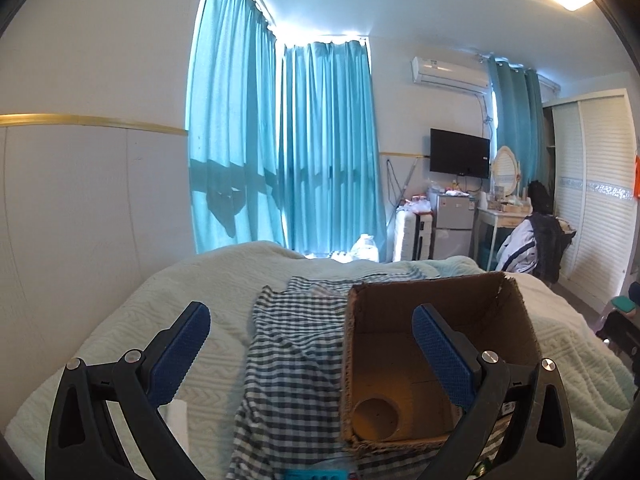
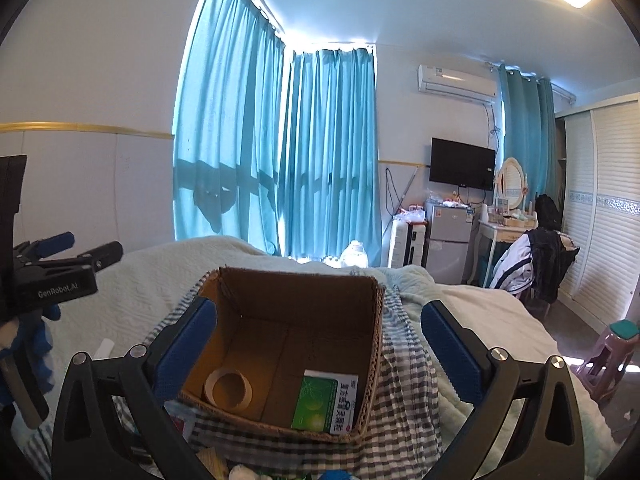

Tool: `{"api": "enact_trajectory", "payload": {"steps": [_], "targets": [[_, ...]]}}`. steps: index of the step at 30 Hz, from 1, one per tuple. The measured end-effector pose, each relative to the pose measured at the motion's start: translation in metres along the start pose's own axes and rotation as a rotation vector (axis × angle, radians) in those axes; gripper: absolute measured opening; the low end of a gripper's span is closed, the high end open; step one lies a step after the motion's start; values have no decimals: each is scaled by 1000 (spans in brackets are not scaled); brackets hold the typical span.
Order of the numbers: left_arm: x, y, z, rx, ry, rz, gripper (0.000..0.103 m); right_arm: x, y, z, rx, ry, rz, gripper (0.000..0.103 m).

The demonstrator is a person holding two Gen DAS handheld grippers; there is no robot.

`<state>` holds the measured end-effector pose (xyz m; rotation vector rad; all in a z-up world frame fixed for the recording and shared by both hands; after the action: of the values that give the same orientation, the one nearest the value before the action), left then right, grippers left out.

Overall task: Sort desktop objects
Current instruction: 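Withdraw both open tools from the box back toward the item pile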

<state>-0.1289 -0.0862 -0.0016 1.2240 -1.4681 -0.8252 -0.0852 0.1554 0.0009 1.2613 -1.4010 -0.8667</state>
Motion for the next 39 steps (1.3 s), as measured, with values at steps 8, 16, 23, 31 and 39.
{"api": "enact_trajectory", "payload": {"steps": [8,16,23,31,39], "targets": [[1,-25,-3,72,3,39,103,-12,-21,-21,25,-14,-6,103],[-5,-51,1,142,-42,43,103,-14,-43,-31,64,-8,-49,103],[-22,-91,15,249,-90,67,103,-32,-72,-30,136,-25,-35,103],[-59,-140,30,375,-152,135,103,-47,-96,-22,210,-65,-28,101],[-72,-172,43,466,-164,162,99,-64,-130,-2,356,-111,-38,83]]}}
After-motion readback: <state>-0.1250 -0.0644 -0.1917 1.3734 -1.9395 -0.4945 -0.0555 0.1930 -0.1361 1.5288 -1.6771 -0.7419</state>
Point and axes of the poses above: each gripper's, at about its wrist camera, not at the fingertips, and z roughly the way its jaws point, x to its left, y to its top, the point moved 8 cm from there along z, roughly the way its jaws point, and after that the axes turned 15 degrees about z, right-handed, at the moved point
